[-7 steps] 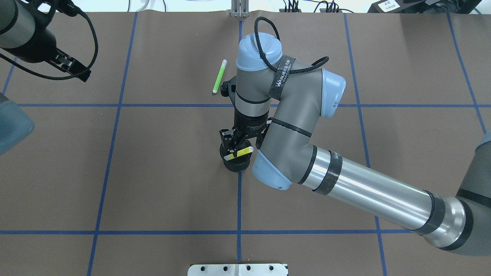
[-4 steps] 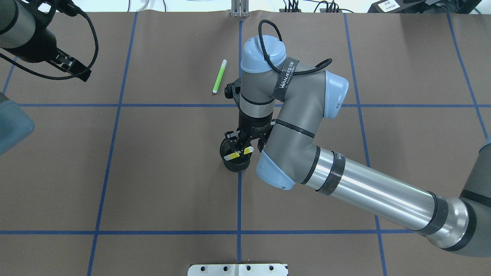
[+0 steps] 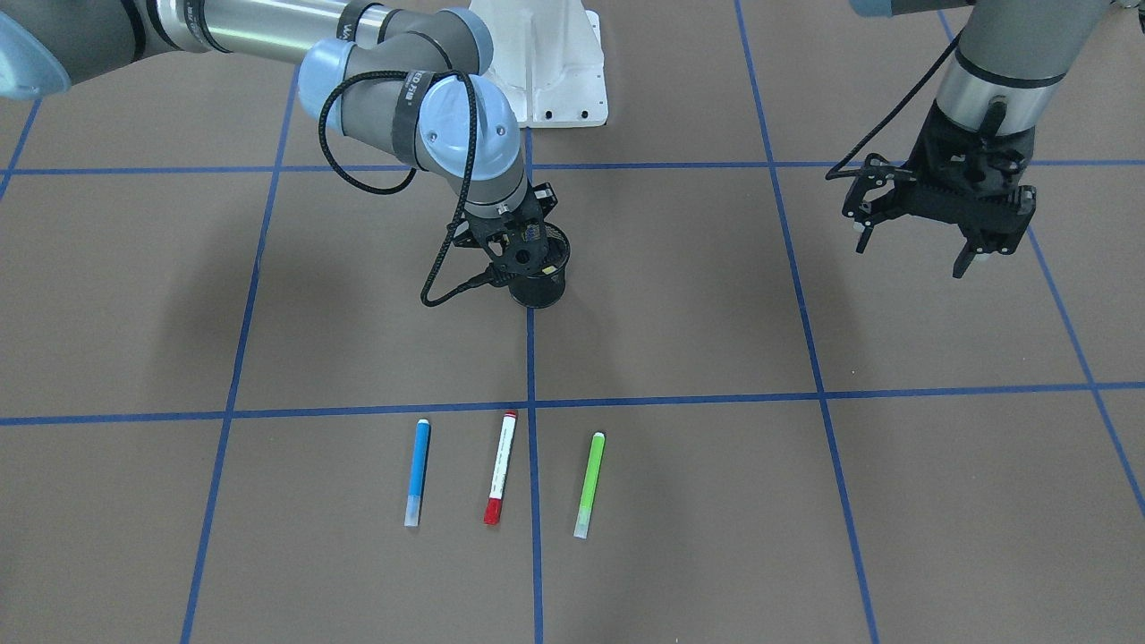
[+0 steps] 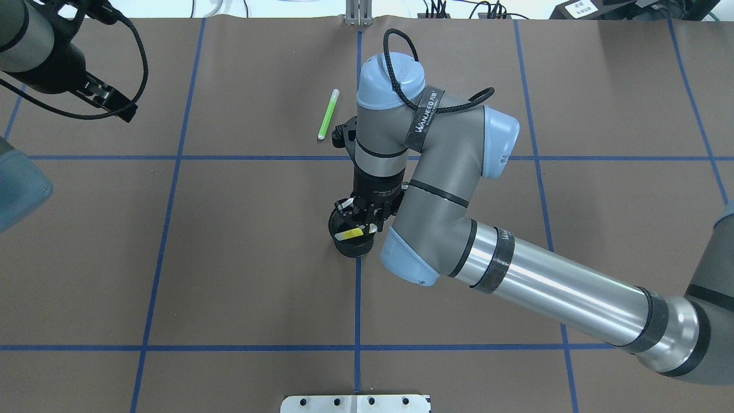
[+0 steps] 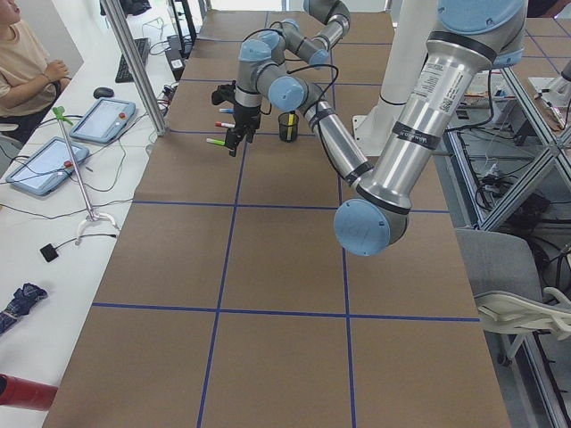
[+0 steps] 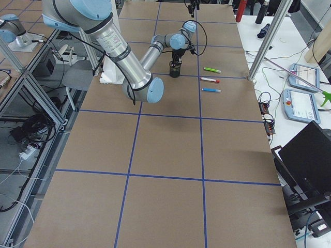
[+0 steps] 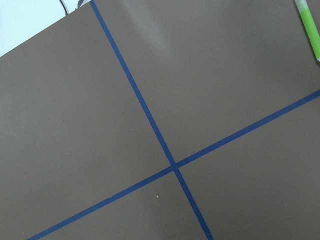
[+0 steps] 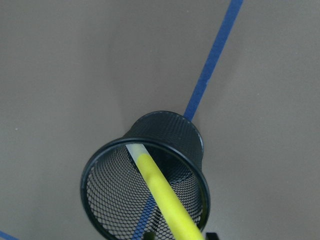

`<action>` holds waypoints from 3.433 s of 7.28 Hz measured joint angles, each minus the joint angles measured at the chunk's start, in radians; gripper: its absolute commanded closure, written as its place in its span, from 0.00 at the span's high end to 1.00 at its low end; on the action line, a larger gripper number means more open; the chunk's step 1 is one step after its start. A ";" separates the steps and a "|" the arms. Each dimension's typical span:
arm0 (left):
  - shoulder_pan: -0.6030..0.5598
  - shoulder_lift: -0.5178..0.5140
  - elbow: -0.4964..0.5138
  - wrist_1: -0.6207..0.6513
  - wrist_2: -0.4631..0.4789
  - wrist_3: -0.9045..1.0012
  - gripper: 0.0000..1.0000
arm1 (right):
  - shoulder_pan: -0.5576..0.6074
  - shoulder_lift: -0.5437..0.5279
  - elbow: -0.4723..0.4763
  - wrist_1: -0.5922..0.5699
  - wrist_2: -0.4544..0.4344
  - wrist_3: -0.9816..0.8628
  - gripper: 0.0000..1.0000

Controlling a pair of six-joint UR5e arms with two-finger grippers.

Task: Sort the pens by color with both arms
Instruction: 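Lower the right gripper and close it on the yellow highlighter, then lift the yellow highlighter out of the cup with the right gripper, then reach across and place the yellow highlighter beside the green highlighter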

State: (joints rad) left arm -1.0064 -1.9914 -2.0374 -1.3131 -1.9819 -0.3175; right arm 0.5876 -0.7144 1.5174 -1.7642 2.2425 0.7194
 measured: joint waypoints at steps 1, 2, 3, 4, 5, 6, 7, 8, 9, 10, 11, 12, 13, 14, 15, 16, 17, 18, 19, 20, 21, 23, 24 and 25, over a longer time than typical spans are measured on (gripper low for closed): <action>0.000 -0.001 0.001 0.000 0.000 0.000 1.00 | 0.000 -0.002 -0.001 0.000 -0.001 0.000 0.32; 0.000 -0.001 0.001 0.000 0.000 0.000 1.00 | -0.001 -0.002 -0.001 0.000 -0.001 0.000 0.27; 0.000 -0.002 0.001 0.000 0.000 0.000 1.00 | -0.002 0.000 0.000 0.000 -0.001 0.000 0.14; 0.000 -0.002 0.002 0.000 0.000 0.000 1.00 | -0.003 0.002 0.005 0.000 -0.001 0.000 0.01; 0.000 -0.003 0.002 0.000 0.000 0.000 1.00 | -0.003 0.003 0.014 0.000 -0.002 0.000 0.00; 0.000 -0.003 0.002 0.000 0.000 0.000 1.00 | -0.002 0.002 0.032 0.000 -0.004 0.000 0.00; -0.001 -0.003 0.002 0.000 0.000 0.000 1.00 | 0.000 0.000 0.054 -0.002 -0.007 0.000 0.00; -0.001 -0.003 0.002 0.000 0.000 -0.001 1.00 | 0.006 0.000 0.085 -0.012 -0.009 0.000 0.00; -0.001 -0.004 0.002 0.000 -0.001 -0.001 1.00 | 0.021 0.001 0.135 -0.043 -0.010 0.000 0.00; -0.001 -0.005 0.002 0.001 -0.001 -0.001 1.00 | 0.042 0.003 0.196 -0.088 -0.010 0.000 0.00; -0.001 -0.006 0.002 0.001 -0.001 -0.002 1.00 | 0.069 0.007 0.246 -0.125 -0.012 0.004 0.00; -0.001 -0.006 0.002 0.001 -0.002 -0.002 1.00 | 0.094 0.017 0.269 -0.144 -0.022 0.011 0.00; -0.001 -0.006 0.002 0.002 -0.002 -0.002 1.00 | 0.109 0.029 0.278 -0.152 -0.059 0.033 0.00; -0.001 -0.006 0.003 0.002 -0.002 -0.002 1.00 | 0.115 0.040 0.277 -0.154 -0.120 0.083 0.00; -0.001 -0.006 0.003 0.002 -0.003 -0.002 1.00 | 0.115 0.047 0.268 -0.152 -0.170 0.146 0.00; -0.001 -0.006 0.003 0.002 -0.008 -0.002 1.00 | 0.113 0.064 0.242 -0.145 -0.217 0.221 0.00; -0.002 -0.006 0.004 0.001 -0.013 -0.001 1.00 | 0.109 0.104 0.175 -0.120 -0.275 0.305 0.00; -0.005 -0.006 0.006 -0.001 -0.016 0.000 1.00 | 0.103 0.156 0.070 -0.068 -0.328 0.385 0.00; -0.016 -0.006 0.010 -0.004 -0.017 0.005 1.00 | 0.095 0.208 -0.055 0.010 -0.381 0.458 0.00; -0.035 -0.006 0.019 -0.008 -0.025 0.019 1.00 | 0.083 0.257 -0.172 0.086 -0.440 0.518 0.00; -0.063 -0.008 0.039 -0.010 -0.055 0.055 1.00 | 0.066 0.303 -0.269 0.142 -0.506 0.567 0.00; -0.167 -0.011 0.113 -0.012 -0.153 0.205 1.00 | 0.008 0.406 -0.472 0.269 -0.675 0.663 0.00; -0.217 -0.011 0.151 -0.013 -0.188 0.275 1.00 | -0.021 0.453 -0.581 0.353 -0.758 0.690 0.00; -0.248 -0.011 0.173 -0.013 -0.208 0.317 1.00 | -0.051 0.487 -0.677 0.421 -0.848 0.701 0.00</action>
State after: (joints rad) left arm -1.2547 -2.0029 -1.8642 -1.3264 -2.1900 -0.0007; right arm 0.5367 -0.2274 0.8403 -1.3434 1.3943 1.4203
